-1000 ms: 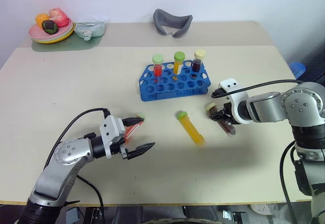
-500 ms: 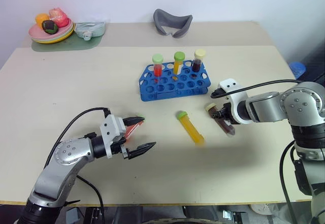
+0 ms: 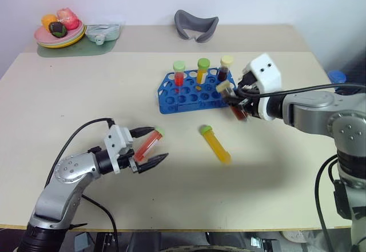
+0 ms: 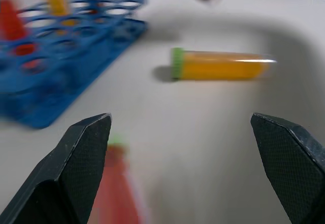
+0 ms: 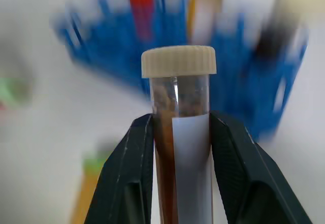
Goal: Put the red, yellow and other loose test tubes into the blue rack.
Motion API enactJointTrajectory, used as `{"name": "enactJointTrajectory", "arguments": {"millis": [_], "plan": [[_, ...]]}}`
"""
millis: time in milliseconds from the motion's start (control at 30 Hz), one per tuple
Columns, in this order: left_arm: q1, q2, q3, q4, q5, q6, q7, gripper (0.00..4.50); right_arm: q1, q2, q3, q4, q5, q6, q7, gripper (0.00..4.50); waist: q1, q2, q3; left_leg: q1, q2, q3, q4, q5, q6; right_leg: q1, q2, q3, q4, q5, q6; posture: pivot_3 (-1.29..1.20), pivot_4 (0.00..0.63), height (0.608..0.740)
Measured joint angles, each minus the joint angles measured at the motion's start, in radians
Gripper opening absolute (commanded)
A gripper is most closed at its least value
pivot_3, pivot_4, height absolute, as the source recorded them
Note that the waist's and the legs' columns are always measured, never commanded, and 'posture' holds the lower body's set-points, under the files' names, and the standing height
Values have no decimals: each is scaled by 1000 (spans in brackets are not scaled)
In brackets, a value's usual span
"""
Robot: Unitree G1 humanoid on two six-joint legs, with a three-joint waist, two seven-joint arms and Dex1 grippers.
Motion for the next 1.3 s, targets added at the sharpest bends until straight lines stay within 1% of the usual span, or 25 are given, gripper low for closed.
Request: {"name": "enactJointTrajectory", "arguments": {"millis": [67, 167, 200, 233, 367, 533, 733, 1067, 1300], "plan": [[-4, -17, 10, 11, -10, -6, 5, 4500, 98, 82, -28, -5, -82, -164, 26, 1515, 0, 0, 0, 0, 0, 0, 0, 0, 0, 0, 0, 0, 0, 0, 0, 0, 150, 740], [-15, -30, 11, 16, -13, -11, 6, 4500, 195, 189, -10, 36, -266, -385, 22, 1515, -3, 0, 0, 0, 0, 0, 1, 0, 0, 0, 0, 0, 1, 0, 0, 0, 150, 740], [-21, -35, 11, 16, -13, -11, 7, 4500, 208, 218, -4, 56, -322, -446, 15, 1515, -6, 1, 0, 1, 0, 0, 1, 0, 0, 0, 0, 0, 2, 0, 0, 0, 150, 740], [-27, -40, 11, 16, -13, -11, 7, 4500, 222, 267, 9, 89, -404, -548, 2, 1515, -10, 1, 0, 1, 0, 0, 0, 0, 0, 0, 0, 1, 3, 0, 0, 0, 150, 740], [-46, -47, 10, 16, -15, -7, 9, 4500, 220, 401, 45, 198, -580, -786, -16, 1515, -22, 1, 0, 1, 0, 0, 0, 1, -1, 0, 1, 1, 3, 0, 0, 0, 150, 740], [-83, -56, 10, 16, -34, 10, 14, 4500, 197, 497, 50, 305, -654, -930, 6, 1515, -28, 1, 0, 2, 0, 0, 0, 1, -2, 0, 0, 1, 4, 0, 0, 0, 150, 740], [-109, -77, 9, 19, -34, 21, 41, 4500, 175, 571, 60, 446, -716, -1058, 52, 1515, -29, 1, 0, 2, 0, 0, 1, 1, -2, 0, 0, 1, 4, 0, 0, 0, 150, 740], [-129, -92, -19, -40, -40, 94, 96, 4500, 120, 627, 40, 649, -762, -1195, 76, 1515, -29, 1, 0, 2, 0, 0, 1, 2, -3, 0, 0, 1, 5, 0, 0, 0, 150, 740], [-154, -88, -19, -81, -68, 149, 123, 4500, 116, 641, 8, 704, -766, -1255, 78, 1515, -30, 1, 0, 2, 0, 0, 1, 2, -3, 0, 0, 1, 6, 0, 0, 0, 150, 740]]}}
